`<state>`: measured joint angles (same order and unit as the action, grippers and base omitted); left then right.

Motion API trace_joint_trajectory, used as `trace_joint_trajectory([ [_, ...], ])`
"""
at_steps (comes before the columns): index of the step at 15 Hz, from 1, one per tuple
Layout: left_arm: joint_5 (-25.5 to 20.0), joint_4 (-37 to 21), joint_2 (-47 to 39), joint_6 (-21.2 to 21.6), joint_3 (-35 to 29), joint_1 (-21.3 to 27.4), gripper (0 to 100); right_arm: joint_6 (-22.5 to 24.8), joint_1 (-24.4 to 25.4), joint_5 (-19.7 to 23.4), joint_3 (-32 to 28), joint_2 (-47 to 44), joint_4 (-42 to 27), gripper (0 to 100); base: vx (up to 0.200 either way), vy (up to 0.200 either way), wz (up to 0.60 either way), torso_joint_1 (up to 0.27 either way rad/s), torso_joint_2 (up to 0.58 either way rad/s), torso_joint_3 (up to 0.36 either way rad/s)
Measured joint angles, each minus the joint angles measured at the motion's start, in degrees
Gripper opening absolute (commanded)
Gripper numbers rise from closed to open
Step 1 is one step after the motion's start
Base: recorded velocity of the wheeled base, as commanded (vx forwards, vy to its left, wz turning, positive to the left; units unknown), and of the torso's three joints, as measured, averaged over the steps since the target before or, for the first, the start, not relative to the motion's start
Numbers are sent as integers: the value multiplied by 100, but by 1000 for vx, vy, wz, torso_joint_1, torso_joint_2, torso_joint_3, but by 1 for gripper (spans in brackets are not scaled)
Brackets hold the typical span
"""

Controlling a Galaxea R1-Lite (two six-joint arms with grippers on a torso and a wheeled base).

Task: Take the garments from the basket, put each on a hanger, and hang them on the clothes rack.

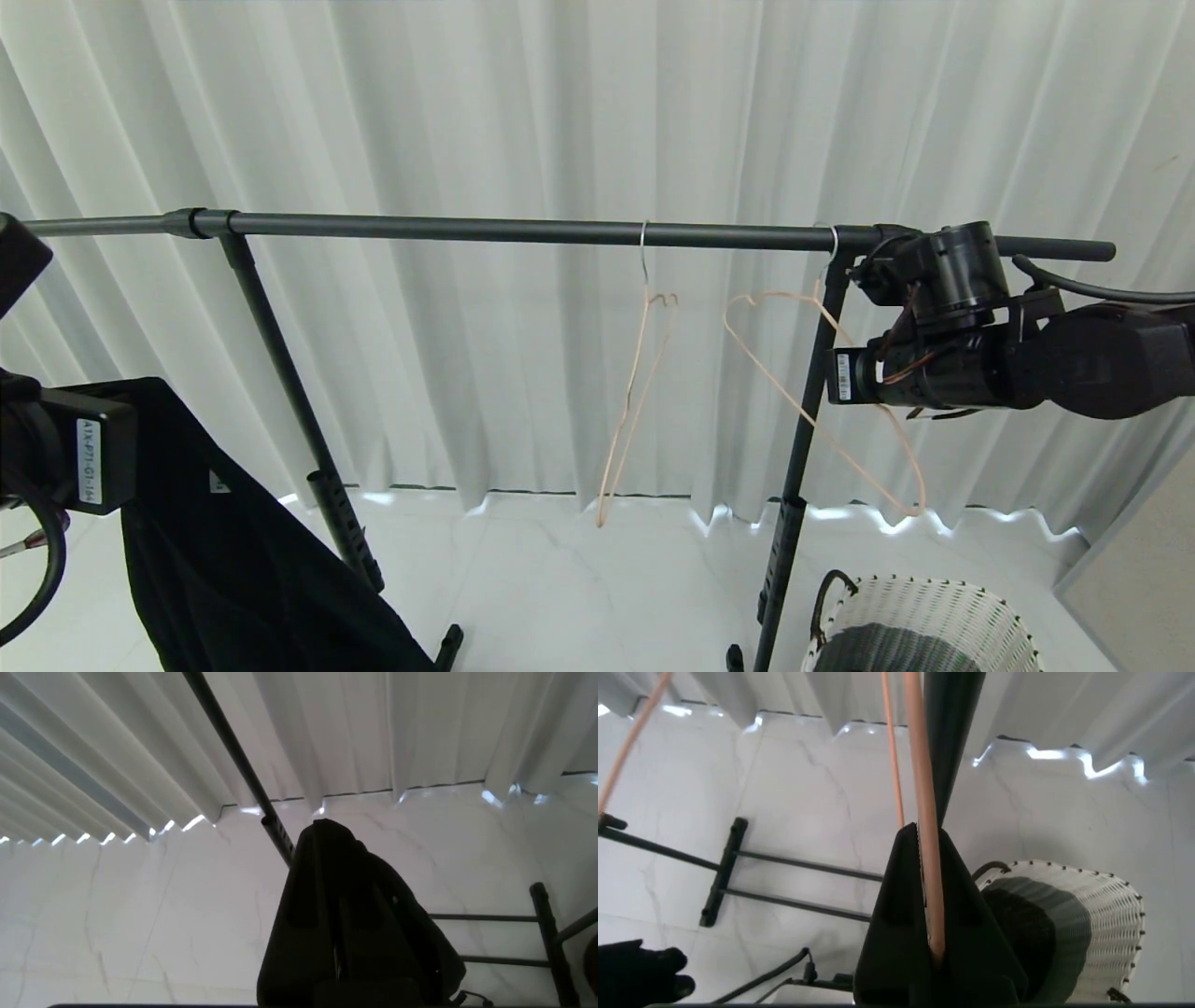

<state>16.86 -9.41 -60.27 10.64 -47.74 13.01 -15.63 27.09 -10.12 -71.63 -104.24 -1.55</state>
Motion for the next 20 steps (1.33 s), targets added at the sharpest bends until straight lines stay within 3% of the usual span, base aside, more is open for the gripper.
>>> trace_joint_trajectory([
  [10,0,0,90,0,37,0,0,52,15,-2,134,706,277,0,0,0,0,0,0,0],
  [15,11,255,138,525,9,0,0,312,88,7,672,1315,269,0,-200,0,0,1,3,2],
  [20,0,307,149,556,45,0,0,477,435,-22,1436,2191,234,0,-200,0,0,-3,0,2],
])
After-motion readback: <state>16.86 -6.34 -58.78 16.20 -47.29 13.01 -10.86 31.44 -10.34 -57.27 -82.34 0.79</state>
